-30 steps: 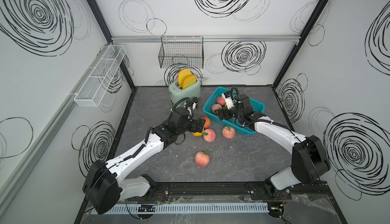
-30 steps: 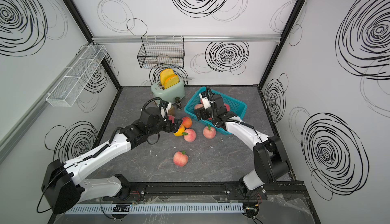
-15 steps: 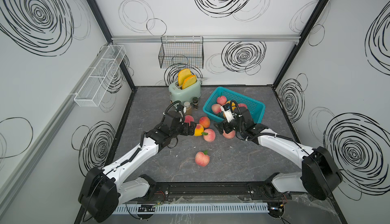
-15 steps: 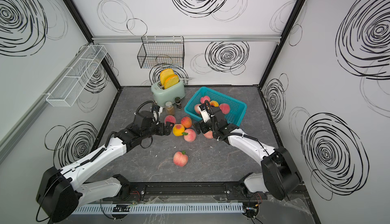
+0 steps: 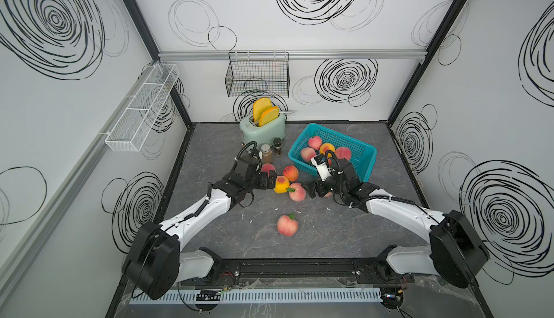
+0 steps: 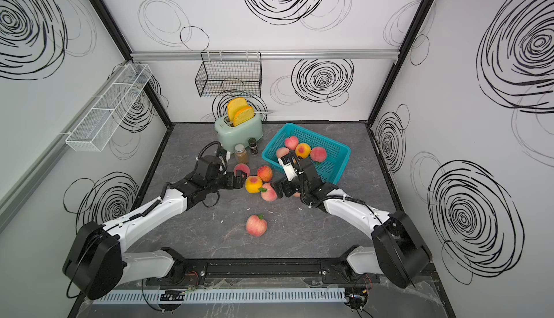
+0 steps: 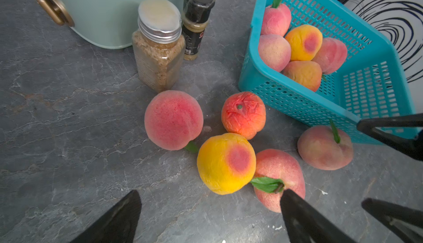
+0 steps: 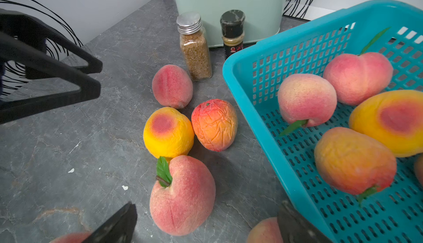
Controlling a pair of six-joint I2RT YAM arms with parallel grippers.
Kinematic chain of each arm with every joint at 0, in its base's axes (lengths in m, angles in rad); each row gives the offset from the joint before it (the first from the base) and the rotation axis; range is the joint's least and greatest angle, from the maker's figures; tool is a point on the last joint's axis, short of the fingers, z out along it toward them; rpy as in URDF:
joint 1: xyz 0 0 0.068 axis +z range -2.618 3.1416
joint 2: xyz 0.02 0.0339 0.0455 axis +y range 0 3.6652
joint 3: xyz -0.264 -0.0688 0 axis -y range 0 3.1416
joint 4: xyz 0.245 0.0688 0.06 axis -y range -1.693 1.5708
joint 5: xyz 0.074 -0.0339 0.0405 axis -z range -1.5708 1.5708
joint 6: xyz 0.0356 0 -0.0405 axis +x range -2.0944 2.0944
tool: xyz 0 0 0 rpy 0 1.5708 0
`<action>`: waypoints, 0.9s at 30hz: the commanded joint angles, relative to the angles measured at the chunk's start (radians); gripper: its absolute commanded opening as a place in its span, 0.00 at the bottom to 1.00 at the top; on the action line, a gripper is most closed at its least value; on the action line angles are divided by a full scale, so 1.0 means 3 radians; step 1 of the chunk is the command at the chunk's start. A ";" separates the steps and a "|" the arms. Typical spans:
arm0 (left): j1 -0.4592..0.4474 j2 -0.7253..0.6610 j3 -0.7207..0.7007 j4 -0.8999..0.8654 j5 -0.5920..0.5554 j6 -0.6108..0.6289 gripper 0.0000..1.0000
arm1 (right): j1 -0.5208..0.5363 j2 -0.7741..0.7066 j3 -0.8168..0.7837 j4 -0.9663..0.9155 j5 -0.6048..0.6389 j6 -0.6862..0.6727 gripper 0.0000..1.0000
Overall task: Put the peaches into the basket
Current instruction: Pick up the peach from the center of the board.
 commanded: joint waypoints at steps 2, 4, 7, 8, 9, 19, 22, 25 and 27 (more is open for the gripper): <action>0.0055 0.0178 0.0034 0.0273 -0.0086 -0.0114 0.98 | 0.0027 -0.0119 -0.0034 0.0137 -0.0077 0.0025 0.99; 0.0064 0.0266 0.0065 0.0329 -0.0096 -0.0129 0.98 | 0.0033 -0.0122 -0.0061 0.0184 -0.0086 0.0021 0.99; 0.0069 0.0418 0.0123 0.0380 -0.0133 -0.0130 0.98 | 0.0036 -0.0106 -0.0081 0.0206 -0.0074 -0.0008 0.99; 0.0078 0.0459 0.0136 0.0395 -0.0147 -0.0132 0.98 | 0.0034 -0.0109 -0.0087 0.0218 -0.0079 -0.0018 0.99; 0.0083 0.0503 0.0152 0.0407 -0.0165 -0.0130 0.98 | 0.0035 -0.0113 -0.0097 0.0235 -0.0090 -0.0023 0.99; 0.0125 0.0824 0.0249 0.0582 -0.0242 -0.0136 0.98 | 0.0033 -0.0037 -0.0098 0.0288 -0.0187 -0.0027 0.99; 0.0153 0.0899 0.0255 0.0623 -0.0242 -0.0156 0.98 | 0.0034 -0.0050 -0.0098 0.0298 -0.0192 -0.0026 0.99; 0.0164 0.0960 0.0260 0.0679 -0.0215 -0.0171 0.98 | 0.0032 -0.0045 -0.0103 0.0296 -0.0188 -0.0033 0.99; 0.0164 0.1007 0.0280 0.0694 -0.0210 -0.0168 0.98 | 0.0036 -0.0024 -0.0103 0.0306 -0.0189 -0.0045 0.99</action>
